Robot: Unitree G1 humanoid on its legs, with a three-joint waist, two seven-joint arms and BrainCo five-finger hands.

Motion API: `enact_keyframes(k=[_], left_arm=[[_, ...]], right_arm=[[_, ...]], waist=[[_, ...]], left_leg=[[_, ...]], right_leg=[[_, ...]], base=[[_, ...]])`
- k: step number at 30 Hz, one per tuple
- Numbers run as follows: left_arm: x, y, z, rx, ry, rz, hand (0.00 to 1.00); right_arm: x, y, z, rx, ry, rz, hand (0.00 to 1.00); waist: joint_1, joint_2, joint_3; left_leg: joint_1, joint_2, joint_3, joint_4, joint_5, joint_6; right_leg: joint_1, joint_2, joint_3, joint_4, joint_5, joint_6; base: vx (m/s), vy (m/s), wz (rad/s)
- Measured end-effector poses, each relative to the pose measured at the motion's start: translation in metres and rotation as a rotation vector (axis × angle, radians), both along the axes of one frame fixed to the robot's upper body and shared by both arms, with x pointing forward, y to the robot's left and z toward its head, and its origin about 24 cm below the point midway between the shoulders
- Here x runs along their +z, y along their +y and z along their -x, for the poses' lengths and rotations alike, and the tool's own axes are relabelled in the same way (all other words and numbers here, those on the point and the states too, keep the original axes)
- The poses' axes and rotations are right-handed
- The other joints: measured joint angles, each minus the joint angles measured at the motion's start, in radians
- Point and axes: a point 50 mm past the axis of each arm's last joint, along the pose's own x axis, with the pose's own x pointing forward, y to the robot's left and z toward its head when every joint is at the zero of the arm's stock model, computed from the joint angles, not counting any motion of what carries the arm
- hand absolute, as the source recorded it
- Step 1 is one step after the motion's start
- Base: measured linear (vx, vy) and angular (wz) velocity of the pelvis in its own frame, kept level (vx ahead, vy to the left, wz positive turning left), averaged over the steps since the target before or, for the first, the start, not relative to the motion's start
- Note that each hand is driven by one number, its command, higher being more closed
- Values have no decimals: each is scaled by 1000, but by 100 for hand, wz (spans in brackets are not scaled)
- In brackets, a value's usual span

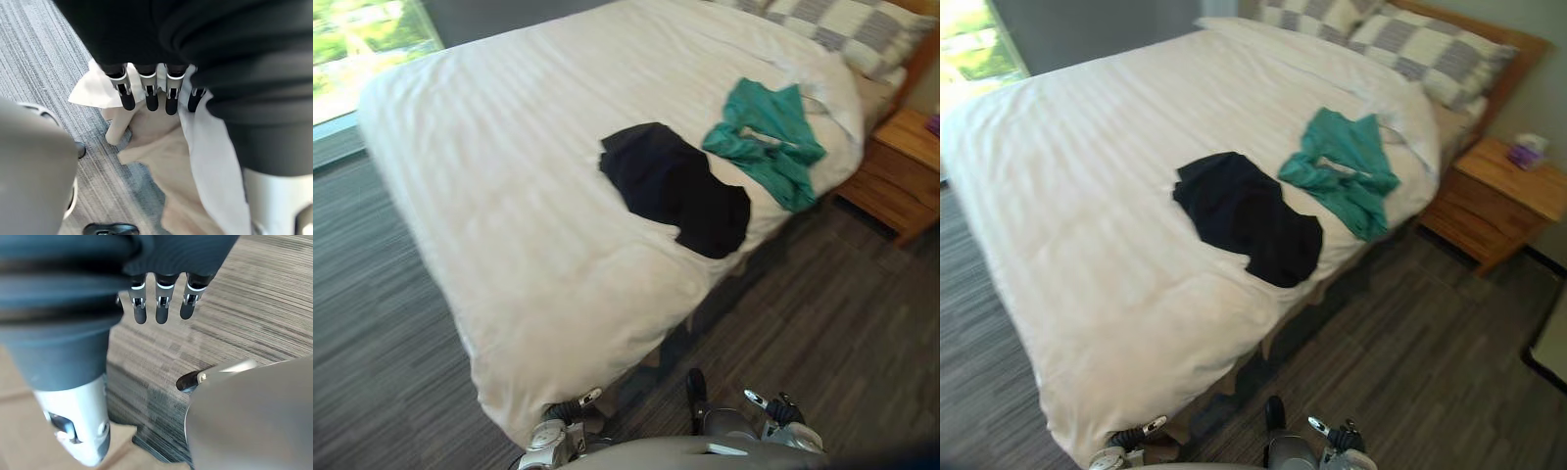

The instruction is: Tidy the bed and pick cloth on bed and put in laundry

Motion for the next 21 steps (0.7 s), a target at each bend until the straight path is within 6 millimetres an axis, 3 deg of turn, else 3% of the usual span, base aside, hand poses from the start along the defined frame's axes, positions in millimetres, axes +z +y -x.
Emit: enact_keyframes(k=[2, 3, 4, 6, 7, 8, 9, 10, 11, 12, 14, 17, 19, 21], left_arm=[[0, -1, 2, -3, 1, 1, 0], [0, 0, 2, -4, 1, -2, 0], [1, 5, 1, -4, -10, -18, 0], [2, 12, 0, -4, 0, -34, 0], [0, 10, 6, 1, 20, -31, 0], [-1, 10, 5, 4, 23, -38, 0], [0, 15, 4, 1, 29, -52, 0], [0, 19, 9, -5, 45, -63, 0], [-1, 28, 21, -7, 73, -86, 0], [-3, 30, 30, -6, 104, -90, 0], [-5, 30, 37, -11, 143, -85, 0], [-6, 35, 54, -15, 180, -99, 0], [-6, 37, 58, -12, 189, -104, 0], [-5, 42, 63, -11, 202, -118, 0]], right_arm=[[0, 1, 1, -13, -6, -4, 0], [-1, 2, 3, -13, 1, -5, 0], [-4, 8, 8, -12, 22, -23, 0], [-5, 13, 8, -6, 26, -32, 0], [-5, 10, 5, 0, 30, -26, 0], [-2, 0, -2, -30, 14, -11, 0], [-1, -4, -2, -47, 9, 0, 0], [-1, -6, 0, -49, 11, 6, 0], [-4, -4, 9, -51, 40, 3, 0], [-5, 0, 11, -45, 47, -4, 0], [-5, -4, 11, -24, 49, 16, 0], [-6, -2, 16, 9, 75, 29, 0], [-7, -1, 16, 12, 79, 29, 0], [-8, 0, 18, 14, 88, 25, 0]], waist=[[-13, 16, 2], [-13, 5, -4], [-5, -31, -16], [-3, -44, -17], [9, -18, -27], [20, 11, -12], [-10, 6, -2], [-19, 6, -3], [-14, -16, -13], [-3, -12, -14], [-5, 8, -17], [-3, 0, -30], [-1, -8, -31], [3, -26, -30]], left_leg=[[25, 32, 22, -6, 10, -20], [31, 32, 27, -6, 11, -27], [33, 10, 35, -1, 6, -42], [0, 3, -9, -2, 9, 16], [-38, -10, -70, -44, 14, 39], [-46, 19, -19, -55, 35, -11], [-45, 21, 20, -34, 39, -12], [-33, 21, 27, -33, 40, -15], [-18, 12, 58, -18, 36, -25], [-21, 19, 75, 1, 34, -28], [-35, 65, 85, 35, 52, -21], [-35, 59, 100, -14, 91, -36], [-31, 56, 101, -21, 89, -42], [-14, 54, 128, -14, 84, -50]], right_leg=[[-5, -19, -70, 187, -75, 7], [5, -23, -80, 210, -91, 10], [23, -14, -76, 169, -130, 34], [32, 41, -14, 38, -70, 40], [57, 79, 26, -117, -4, 77], [3, 73, -62, 26, -119, -18], [-21, -19, -153, 266, -253, -4], [-1, -58, -188, 302, -282, 10], [60, -114, -221, 270, -274, 60], [82, -78, -209, 210, -270, 69], [124, -5, -180, 78, -191, 46], [209, 66, -117, -164, -90, 44], [251, 87, -85, -293, -25, 45], [259, 91, -37, -315, -4, 47]], base=[[44, -83, -41], [100, -114, -47], [63, -142, -87], [-38, -152, -129], [-159, -91, -156], [-155, -99, -160], [-24, -77, -97], [102, -118, -76], [121, -141, -94], [107, -188, -99], [34, -179, -77], [-64, -92, -57], [-87, -26, -51], [-163, 21, -48]])
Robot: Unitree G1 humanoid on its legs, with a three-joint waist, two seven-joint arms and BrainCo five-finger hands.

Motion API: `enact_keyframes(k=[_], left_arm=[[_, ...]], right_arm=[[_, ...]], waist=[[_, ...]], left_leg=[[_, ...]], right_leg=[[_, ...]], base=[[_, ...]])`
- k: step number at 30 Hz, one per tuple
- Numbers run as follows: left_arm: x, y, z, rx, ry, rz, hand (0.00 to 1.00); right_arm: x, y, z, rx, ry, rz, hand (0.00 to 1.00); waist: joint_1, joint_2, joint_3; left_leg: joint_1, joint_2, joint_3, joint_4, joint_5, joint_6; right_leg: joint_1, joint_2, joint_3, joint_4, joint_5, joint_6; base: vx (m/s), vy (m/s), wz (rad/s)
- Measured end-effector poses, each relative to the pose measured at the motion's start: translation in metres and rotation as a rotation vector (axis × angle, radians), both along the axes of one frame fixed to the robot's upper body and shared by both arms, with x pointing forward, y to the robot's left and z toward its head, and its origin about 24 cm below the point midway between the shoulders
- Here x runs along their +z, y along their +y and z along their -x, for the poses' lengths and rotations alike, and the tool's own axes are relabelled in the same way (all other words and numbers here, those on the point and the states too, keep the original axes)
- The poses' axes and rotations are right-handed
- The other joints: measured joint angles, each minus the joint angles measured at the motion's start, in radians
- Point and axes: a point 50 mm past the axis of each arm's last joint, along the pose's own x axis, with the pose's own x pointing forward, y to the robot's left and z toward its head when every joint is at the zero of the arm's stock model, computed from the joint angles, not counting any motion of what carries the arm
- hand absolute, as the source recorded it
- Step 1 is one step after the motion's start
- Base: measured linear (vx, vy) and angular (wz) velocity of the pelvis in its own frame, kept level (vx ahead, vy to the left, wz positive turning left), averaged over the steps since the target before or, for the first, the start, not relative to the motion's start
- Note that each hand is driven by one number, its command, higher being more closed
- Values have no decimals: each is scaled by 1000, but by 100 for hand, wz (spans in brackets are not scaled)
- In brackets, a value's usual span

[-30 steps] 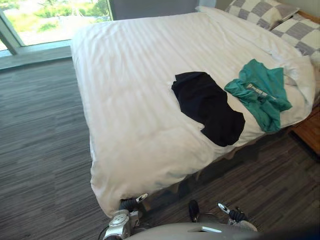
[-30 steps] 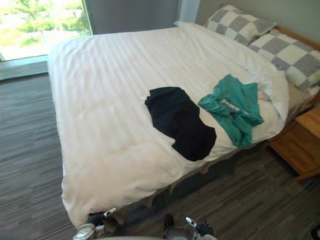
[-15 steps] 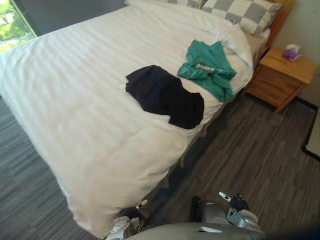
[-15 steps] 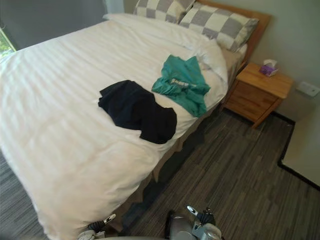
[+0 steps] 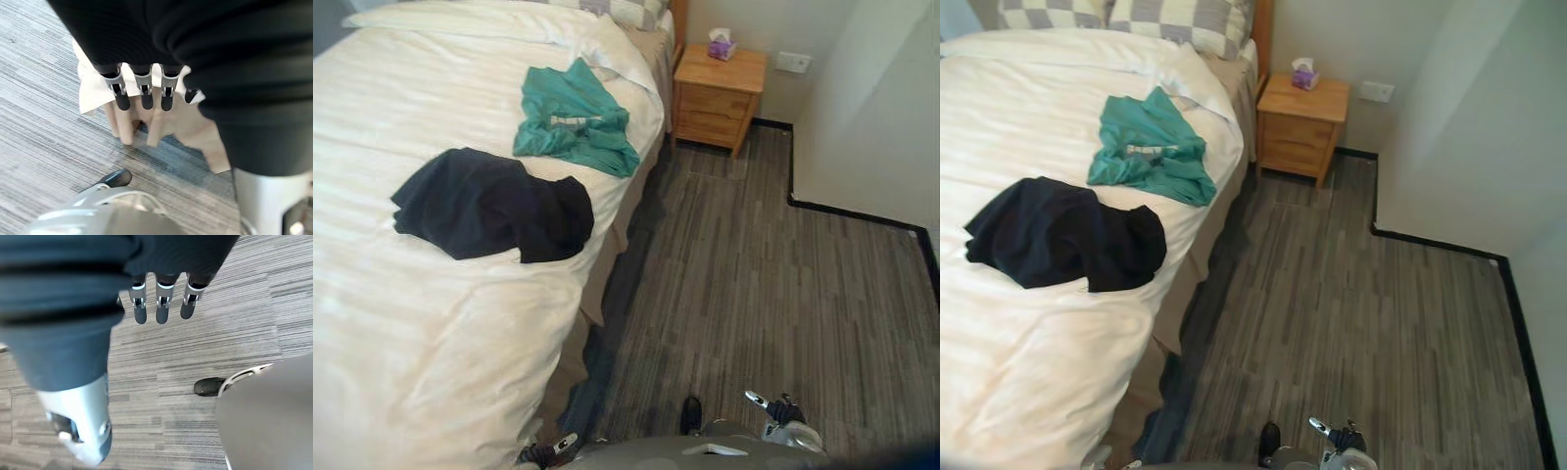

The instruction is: Tidy the bed and pick cloth on bed and put in laundry

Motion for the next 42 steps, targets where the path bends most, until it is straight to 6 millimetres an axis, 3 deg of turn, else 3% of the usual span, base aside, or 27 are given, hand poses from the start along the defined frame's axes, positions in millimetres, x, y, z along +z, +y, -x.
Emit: enact_keyframes(k=[5, 7, 8, 10, 11, 12, 13, 14, 15, 18, 19, 25, 32, 35, 37, 38, 39, 40, 42], left_arm=[[0, 2, 1, -1, 0, -4, 0], [-1, -3, 11, 37, 18, 11, 0], [-2, -5, 13, 54, 20, 17, 0], [-1, -1, 18, 94, 26, 2, 0], [-1, -1, 20, 123, 25, 6, 0], [-3, -7, 19, 140, 20, 23, 0], [-4, -13, 20, 149, 22, 39, 0], [-6, -23, 23, 174, 28, 66, 0], [-6, -27, 26, 180, 34, 76, 0], [-6, -24, 31, 208, 46, 66, 0], [-4, -21, -7, 86, -48, 75, 0], [-4, -21, -7, 86, -48, 75, 0], [-3, -22, -13, 60, -69, 59, 0], [-2, -23, -18, 56, -78, 40, 0], [1, -17, -21, 63, -98, 22, 0], [3, -13, -27, 65, -126, 12, 0], [4, -13, -30, 70, -138, 10, 0], [4, -14, -31, 96, -152, 12, 0], [4, -14, -30, 125, -151, 10, 0]], right_arm=[[0, 1, 0, -9, 4, -2, 0], [1, -1, -1, -21, -3, 2, 0], [2, -3, -2, -23, -12, 12, 0], [2, -2, -4, -33, -16, 15, 0], [1, -2, -1, -38, -5, 14, 0], [0, -2, 1, -33, 4, 14, 0], [1, -5, 1, -32, 8, 23, 0], [1, -13, 3, -57, 12, 37, 0], [2, -18, 3, -65, 13, 51, 0], [1, -14, 6, -78, 20, 42, 0], [-4, 0, 9, -111, 41, -17, 0], [-4, 0, 9, -115, 41, -18, 0], [-4, -3, 10, -145, 41, -14, 0], [-4, -5, 10, -143, 41, -10, 0], [-4, 0, 9, -123, 44, -18, 0], [-4, 1, 8, -99, 40, -16, 0], [-4, 0, 7, -94, 39, -10, 0], [-3, 0, 6, -85, 36, -6, 0], [-3, -4, 7, -71, 40, 11, 0]], waist=[[-6, -6, 7], [-3, 28, 6], [-6, 41, 10], [-6, 38, 20], [-12, 16, 14], [-2, 9, 15], [7, 13, 19], [17, 46, 18], [18, 66, 21], [21, 58, 26], [23, 43, 0], [23, 43, 0], [36, 48, 2], [40, 52, 4], [47, 35, 12], [46, 9, 25], [47, 10, 32], [49, 15, 43], [65, 21, 47]], left_leg=[[19, 10, 55, 12, -49, -14], [22, 38, 140, 26, -64, -27], [26, 47, 174, 34, -64, -34], [21, 43, 178, 115, -57, -32], [-23, 45, 63, 205, -40, 1], [-88, 17, -127, 257, -49, 24], [-102, -11, -231, 233, -59, 9], [-109, -47, -371, 172, -62, 6], [-106, -47, -407, 106, -54, 11], [-73, -25, -380, 37, -48, 12], [7, -14, -377, 2, -56, 1], [5, -14, -385, -2, -56, 1], [-12, 0, -420, -16, -53, 4], [-11, 22, -415, -20, -55, -19], [-79, 42, -387, 142, -72, -48], [-137, 63, -380, 312, -72, -50], [-170, 80, -375, 413, -67, -58], [-248, 122, -376, 617, -20, -77], [-317, 147, -368, 739, -30, -67]], right_leg=[[-8, 8, 19, -1, -3, 16], [-17, 23, 29, 18, -11, 17], [-36, 25, 29, 82, -45, 17], [-47, 7, 52, 122, -68, 9], [-55, 5, 102, 121, -59, 11], [-65, -14, 140, 119, -50, 4], [-73, -14, 163, 109, -47, 4], [-72, -4, 192, 68, -22, 14], [-59, 9, 202, 32, 4, 19], [-25, 30, 217, 5, 24, 23], [20, 41, 199, 2, -10, 25], [20, 39, 189, 2, -18, 15], [19, 27, 74, 2, -46, 13], [20, 34, 7, 3, -72, 9], [27, 25, -22, 3, -86, -1], [51, 18, -14, 4, -97, -7], [65, 19, -3, 6, -102, -7], [91, 23, 20, 12, -104, -12], [107, 12, 61, 39, -118, -26]], base=[[-213, 13, -34], [-119, -4, -98], [110, 19, -102], [106, -6, -84], [26, -110, -70], [29, -102, -86], [12, -53, -97], [8, 35, -86], [-2, 40, -67], [-16, 68, -25], [0, 0, 0], [0, 0, 5], [39, 3, 22], [121, -18, 2], [150, -33, -18], [137, -87, -16], [189, -122, -27], [303, -73, -54], [307, -15, -67]])
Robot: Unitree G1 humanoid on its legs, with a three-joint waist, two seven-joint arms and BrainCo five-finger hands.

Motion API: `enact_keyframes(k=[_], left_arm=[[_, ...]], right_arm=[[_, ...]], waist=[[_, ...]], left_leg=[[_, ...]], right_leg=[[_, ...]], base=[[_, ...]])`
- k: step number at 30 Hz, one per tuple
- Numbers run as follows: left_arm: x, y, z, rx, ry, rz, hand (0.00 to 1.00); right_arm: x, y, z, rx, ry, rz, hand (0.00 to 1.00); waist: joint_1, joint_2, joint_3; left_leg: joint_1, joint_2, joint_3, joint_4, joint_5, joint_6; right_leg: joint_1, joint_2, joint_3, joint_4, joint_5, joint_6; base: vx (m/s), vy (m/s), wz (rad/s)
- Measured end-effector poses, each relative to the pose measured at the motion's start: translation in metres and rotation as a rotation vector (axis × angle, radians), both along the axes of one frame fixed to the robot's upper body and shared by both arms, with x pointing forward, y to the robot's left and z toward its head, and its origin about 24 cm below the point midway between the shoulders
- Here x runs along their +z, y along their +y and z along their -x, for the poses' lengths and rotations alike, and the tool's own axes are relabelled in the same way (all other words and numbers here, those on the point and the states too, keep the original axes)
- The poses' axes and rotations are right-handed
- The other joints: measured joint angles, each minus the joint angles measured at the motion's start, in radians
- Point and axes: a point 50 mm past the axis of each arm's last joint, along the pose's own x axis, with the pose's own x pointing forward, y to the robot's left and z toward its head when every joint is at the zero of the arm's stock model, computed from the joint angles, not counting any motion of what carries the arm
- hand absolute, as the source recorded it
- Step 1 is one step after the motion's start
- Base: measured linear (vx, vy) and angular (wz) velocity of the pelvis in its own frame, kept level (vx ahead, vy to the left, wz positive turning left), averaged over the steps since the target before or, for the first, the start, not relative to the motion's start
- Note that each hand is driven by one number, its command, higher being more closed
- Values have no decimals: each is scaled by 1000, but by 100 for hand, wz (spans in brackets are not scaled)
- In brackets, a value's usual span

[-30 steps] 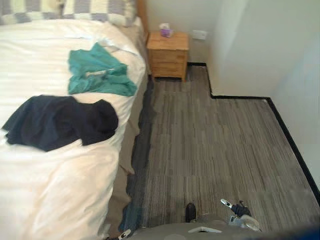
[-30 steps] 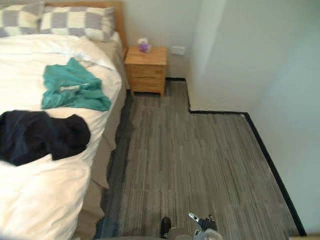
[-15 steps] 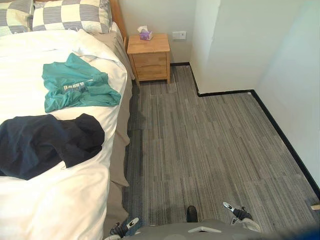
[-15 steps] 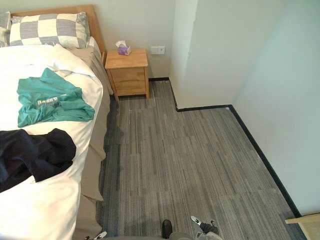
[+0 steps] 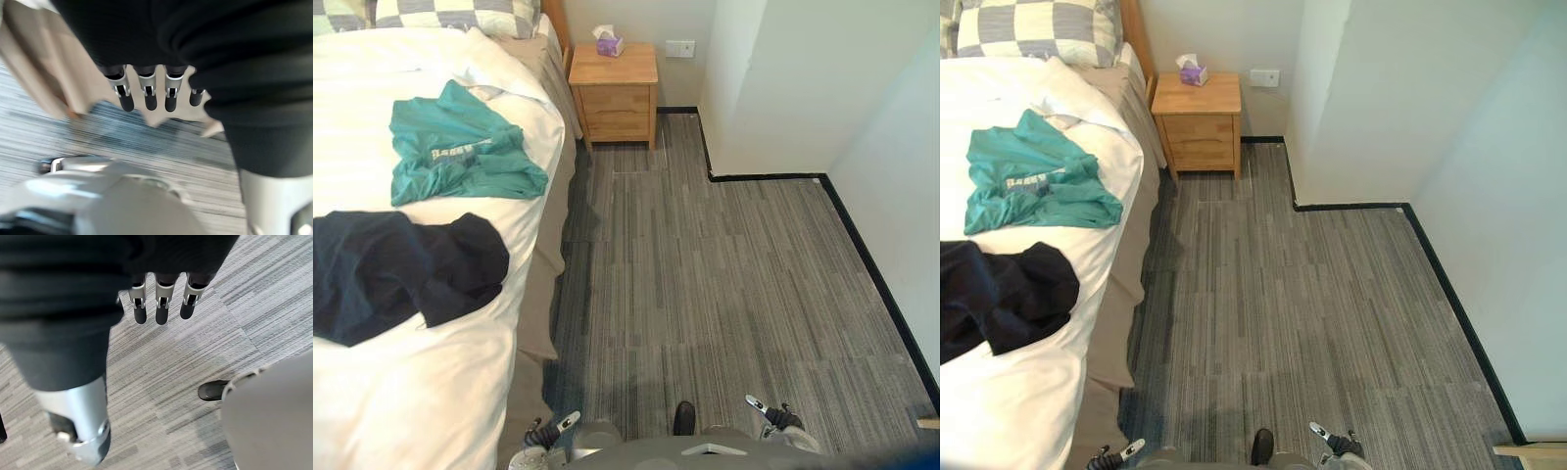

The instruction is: Tidy the bed and pick cloth on bed and put in laundry

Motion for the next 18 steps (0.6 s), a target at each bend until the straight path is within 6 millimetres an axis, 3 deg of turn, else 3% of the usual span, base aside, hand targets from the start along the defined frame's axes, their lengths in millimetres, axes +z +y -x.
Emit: enact_keyframes(k=[2, 5, 7, 8, 9, 13, 14, 18], left_arm=[[0, -2, -3, -22, -4, -7, 0], [1, 0, -7, -36, -8, -17, 0], [1, 0, -8, -42, -10, -18, 0], [1, -3, -8, -51, -9, -15, 0], [1, -4, -10, -61, -10, -15, 0], [6, 7, -15, -69, -36, -51, 0], [6, 7, -14, -67, -34, -51, 0], [5, 7, -12, -67, -27, -49, 0]], right_arm=[[0, 2, -1, 19, -3, 5, 0], [0, 6, -2, 14, -8, -3, 0], [1, 5, -2, 5, -9, 3, 0], [1, 3, -1, 1, -10, 10, 0], [2, 2, -2, 1, -13, 17, 0], [1, 16, -5, 31, -21, -9, 0], [1, 17, -4, 37, -16, -9, 0], [-2, 15, 2, 18, 12, -12, 0]], waist=[[14, -7, 5], [15, -16, 10], [12, -13, 10], [13, -1, 7], [16, 12, 8], [36, -48, 5], [39, -51, 3], [36, -54, -9]], left_leg=[[-50, -7, 5, -30, -34, 0], [-74, -59, 29, -267, -38, 3], [-72, -96, 53, -448, 6, 21], [-63, -111, 58, -581, 62, 25], [-48, -117, 67, -619, 152, 71], [-29, -180, 106, -641, 120, 122], [-9, -197, 125, -644, 111, 144], [53, -247, 141, -701, 92, 155]], right_leg=[[10, -24, 38, 4, -3, -2], [15, -69, 49, 4, -15, 18], [18, -91, 50, 5, -32, 46], [17, -92, 49, 6, -47, 72], [22, -96, 49, 5, -61, 95], [7, -159, 21, 57, -92, 134], [13, -178, 21, 64, -89, 138], [14, -214, 24, 97, -87, 156]], base=[[210, 44, -68], [226, 124, -43], [213, 185, -8], [214, 227, 2], [218, 237, 2], [216, 177, -6], [170, 110, -21], [221, 120, -26]])
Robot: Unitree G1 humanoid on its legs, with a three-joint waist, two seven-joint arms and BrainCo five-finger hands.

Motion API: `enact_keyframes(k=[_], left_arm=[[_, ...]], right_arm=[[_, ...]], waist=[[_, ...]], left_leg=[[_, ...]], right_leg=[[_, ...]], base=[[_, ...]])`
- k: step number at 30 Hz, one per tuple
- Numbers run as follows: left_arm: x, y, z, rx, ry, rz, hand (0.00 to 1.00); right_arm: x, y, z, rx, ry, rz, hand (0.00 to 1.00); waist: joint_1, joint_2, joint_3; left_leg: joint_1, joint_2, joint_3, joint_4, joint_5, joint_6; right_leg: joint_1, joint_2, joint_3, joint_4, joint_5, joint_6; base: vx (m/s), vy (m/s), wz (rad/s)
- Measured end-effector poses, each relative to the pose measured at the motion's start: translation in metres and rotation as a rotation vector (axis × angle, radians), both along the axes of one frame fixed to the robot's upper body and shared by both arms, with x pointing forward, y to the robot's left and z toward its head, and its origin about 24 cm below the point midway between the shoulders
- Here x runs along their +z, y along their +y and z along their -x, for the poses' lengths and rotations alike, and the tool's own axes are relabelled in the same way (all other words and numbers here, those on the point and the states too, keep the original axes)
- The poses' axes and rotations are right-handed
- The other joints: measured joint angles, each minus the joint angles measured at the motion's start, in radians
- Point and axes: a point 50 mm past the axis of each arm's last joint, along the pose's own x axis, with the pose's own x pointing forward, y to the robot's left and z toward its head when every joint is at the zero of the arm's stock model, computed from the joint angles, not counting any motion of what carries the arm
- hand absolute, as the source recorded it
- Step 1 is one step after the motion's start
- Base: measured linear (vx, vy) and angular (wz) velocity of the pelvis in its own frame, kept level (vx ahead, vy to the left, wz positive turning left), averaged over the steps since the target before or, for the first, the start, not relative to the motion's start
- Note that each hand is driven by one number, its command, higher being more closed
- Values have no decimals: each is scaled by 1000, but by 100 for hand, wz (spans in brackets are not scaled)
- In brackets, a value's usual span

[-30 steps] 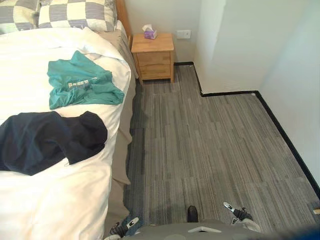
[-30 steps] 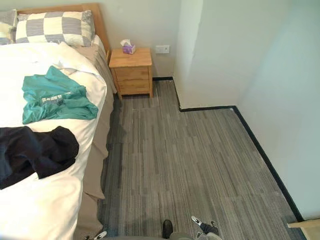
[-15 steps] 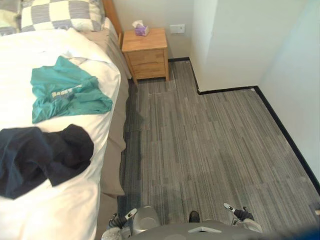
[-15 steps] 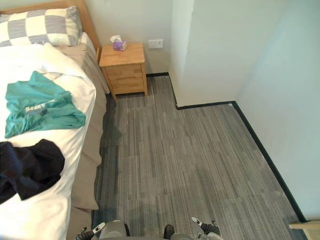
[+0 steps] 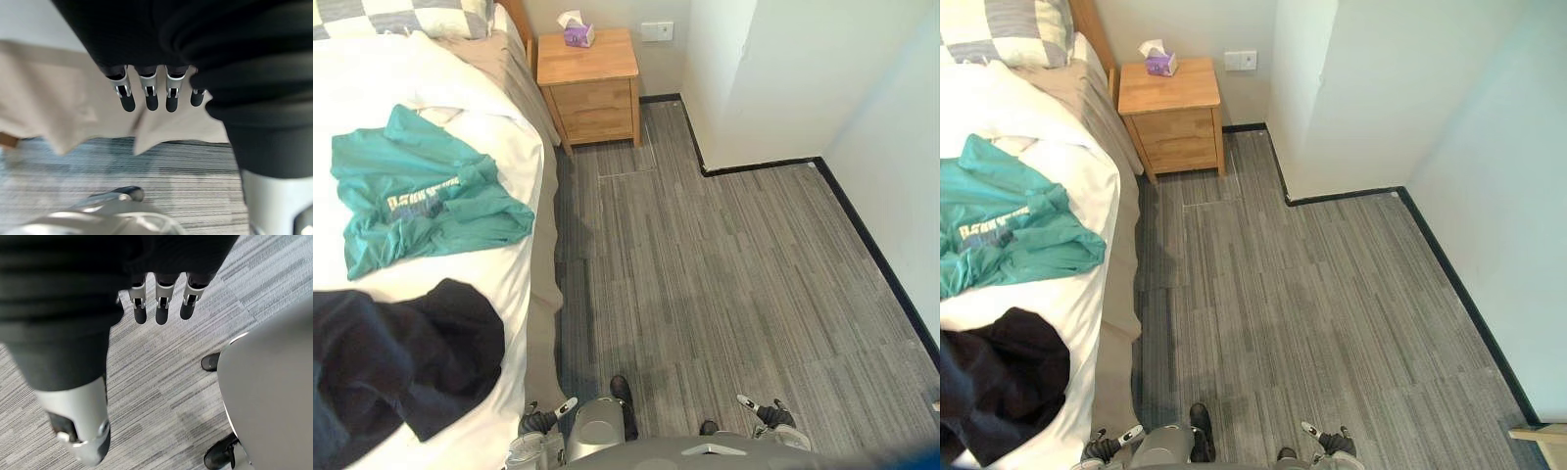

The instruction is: Tidy the bed and pick cloth on bed and put in laundry

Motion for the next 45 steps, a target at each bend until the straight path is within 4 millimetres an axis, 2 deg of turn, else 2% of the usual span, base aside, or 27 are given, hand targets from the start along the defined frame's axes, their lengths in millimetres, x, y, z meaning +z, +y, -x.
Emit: enact_keyframes(k=[3, 4, 5, 6, 8, 9, 10, 11, 12, 13, 14, 15, 16, 20, 24, 26, 28, 30, 32, 33, 36, 37, 39, 41, 42, 43, 45], left_arm=[[-1, -3, 1, -17, 10, 6, 0], [0, 1, 0, -34, 12, -6, 0], [0, 3, 0, -39, 14, -12, 0], [1, 5, -1, -53, 19, -18, 0], [1, 3, -8, -66, 9, -17, 0], [2, -2, -15, -74, -9, -5, 0], [2, -5, -18, -73, -16, 2, 0], [2, -9, -20, -59, -26, 20, 0], [1, -11, -20, -58, -25, 25, 0], [1, -11, -20, -59, -27, 25, 0], [3, -6, -22, -51, -37, 18, 0], [0, -24, -26, -47, -39, 69, 0], [0, -28, -28, -44, -47, 79, 0], [1, -23, -30, 19, -67, 77, 0], [-2, -17, -18, 117, -47, 86, 0], [-3, -18, -17, 138, -48, 93, 0], [0, -15, -17, 165, -73, 85, 0], [1, -17, -21, 172, -92, 90, 0], [1, -15, -19, 198, -98, 92, 0], [2, -12, -19, 202, -102, 86, 0], [3, -20, -26, 197, -122, 107, 0], [3, -21, -28, 185, -131, 106, 0], [5, -22, -32, 145, -141, 98, 0], [5, -23, -33, 139, -142, 99, 0], [5, -24, -33, 138, -145, 102, 0], [7, -17, -35, 118, -151, 83, 0], [8, -14, -37, 97, -156, 73, 0]], right_arm=[[2, -14, 2, -40, -7, 13, 0], [2, -15, 1, -37, -10, 15, 0], [2, -16, 1, -31, -9, 17, 0], [1, -17, 5, -29, 7, 16, 0], [1, -20, 5, -36, 10, 18, 0], [3, -24, 1, -33, -2, 32, 0], [4, -26, -1, -31, -10, 38, 0], [5, -28, -3, -23, -15, 44, 0], [5, -26, -3, -10, -11, 42, 0], [4, -24, -2, -5, -6, 37, 0], [0, -17, 8, -12, 22, 17, 0], [2, -30, 6, -13, 29, 43, 0], [3, -33, 3, -12, 21, 53, 0], [3, -26, -5, 13, 5, 39, 0], [3, -25, -5, 53, 13, 52, 0], [1, -23, 2, 53, 33, 45, 0], [0, -23, 9, 51, 45, 46, 0], [0, -26, 13, 55, 53, 54, 0], [1, -27, 16, 64, 57, 62, 0], [1, -26, 16, 69, 54, 60, 0], [1, -28, 15, 53, 51, 64, 0], [1, -27, 16, 52, 55, 62, 0], [1, -25, 15, 50, 47, 58, 0], [2, -25, 13, 49, 37, 62, 0], [0, -22, 19, 48, 53, 53, 0], [-1, -14, 22, 45, 59, 35, 0], [-2, -10, 22, 45, 55, 24, 0]], waist=[[-12, 16, -14], [-23, 0, -18], [-31, -5, -21], [-55, -7, -22], [-64, -2, -18], [-67, 20, -5], [-66, 31, 2], [-77, 42, 8], [-84, 35, 7], [-85, 21, 5], [-89, -27, 4], [-81, 41, 16], [-80, 49, 20], [-82, 41, 44], [-82, 43, 42], [-79, 34, 39], [-81, 37, 33], [-71, 50, 31], [-54, 61, 27], [-51, 49, 27], [-54, 56, 25], [-50, 52, 26], [-49, 44, 24], [-51, 46, 23], [-34, 29, 21], [-28, 0, -6], [-22, -28, -19]], left_leg=[[75, -19, -5, -67, -27, -14], [103, -35, -23, -59, -47, -4], [118, -42, -41, -53, -51, 8], [150, -45, -76, -39, -65, 22], [194, -23, -119, -36, -73, 26], [214, 12, -143, -35, -73, 25], [223, 31, -150, -33, -73, 25], [227, 64, -173, -22, -70, 21], [233, 77, -194, -21, -65, 6], [239, 74, -201, -23, -65, -3], [250, 50, -228, -26, -84, -57], [260, 103, -247, -49, -104, -91], [254, 104, -250, -57, -104, -99], [278, 99, -263, -83, -78, -107], [295, 125, -277, -103, -77, -115], [263, 128, -278, 9, -75, -118], [112, 161, -318, 368, -67, -135], [47, 186, -340, 524, -26, -163], [-16, 226, -328, 706, 127, -164], [-54, 240, -313, 781, 135, -163], [-136, 239, -219, 763, -79, -132], [-142, 225, -203, 711, -96, -132], [-155, 144, -167, 391, -97, -131], [-164, 106, -169, 191, -29, -116], [-152, 76, -158, 140, 54, -45], [-149, 47, -133, 141, 23, -41], [-161, 42, -118, 169, -15, -24]], right_leg=[[-192, -39, 4, 455, -59, 39], [-259, -73, 8, 634, -32, 67], [-273, -88, 8, 703, -5, 77], [-288, -107, -2, 818, 24, 71], [-334, -114, -62, 934, -72, 32], [-372, -89, -110, 926, -116, -7], [-389, -71, -129, 900, -132, -21], [-423, -36, -152, 786, -146, -27], [-434, -3, -143, 590, -118, -21], [-431, 8, -131, 472, -76, -25], [-413, 7, -83, 265, 100, -64], [-384, 56, -108, 252, 102, -68], [-387, 61, -110, 248, 94, -73], [-412, 51, -101, 399, -30, -80], [-396, 62, -140, 419, -98, -80], [-346, 60, -150, 378, -103, -84], [-255, 71, -155, 296, -95, -80], [-228, 90, -152, 286, -97, -86], [-167, 122, -123, 244, -106, -103], [-133, 128, -101, 210, -102, -129], [-60, 122, -68, 141, -94, -129], [-45, 112, -68, 131, -90, -121], [2, 77, -39, 86, -100, -94], [30, 61, -28, 72, -115, -65], [52, 38, -3, 65, -144, -32], [56, 9, 12, 55, -139, -30], [47, -2, 32, 51, -108, -45]], base=[[204, 124, -2], [253, 110, 35], [416, 47, 72], [445, -19, 89], [351, -76, 75], [226, -130, 41], [321, -222, 48], [260, -247, 54], [273, -278, 60], [323, -338, 73], [327, -303, 48], [308, -263, 36], [247, -197, 2], [140, -154, 23], [77, -117, 27], [95, -82, 31], [119, -99, 30], [136, -76, -16], [261, -99, -48], [246, -70, -37], [289, -29, -41], [293, 48, -41], [346, 135, -46], [427, 241, -35], [538, 259, -29], [447, 209, -24], [379, 121, -14]])
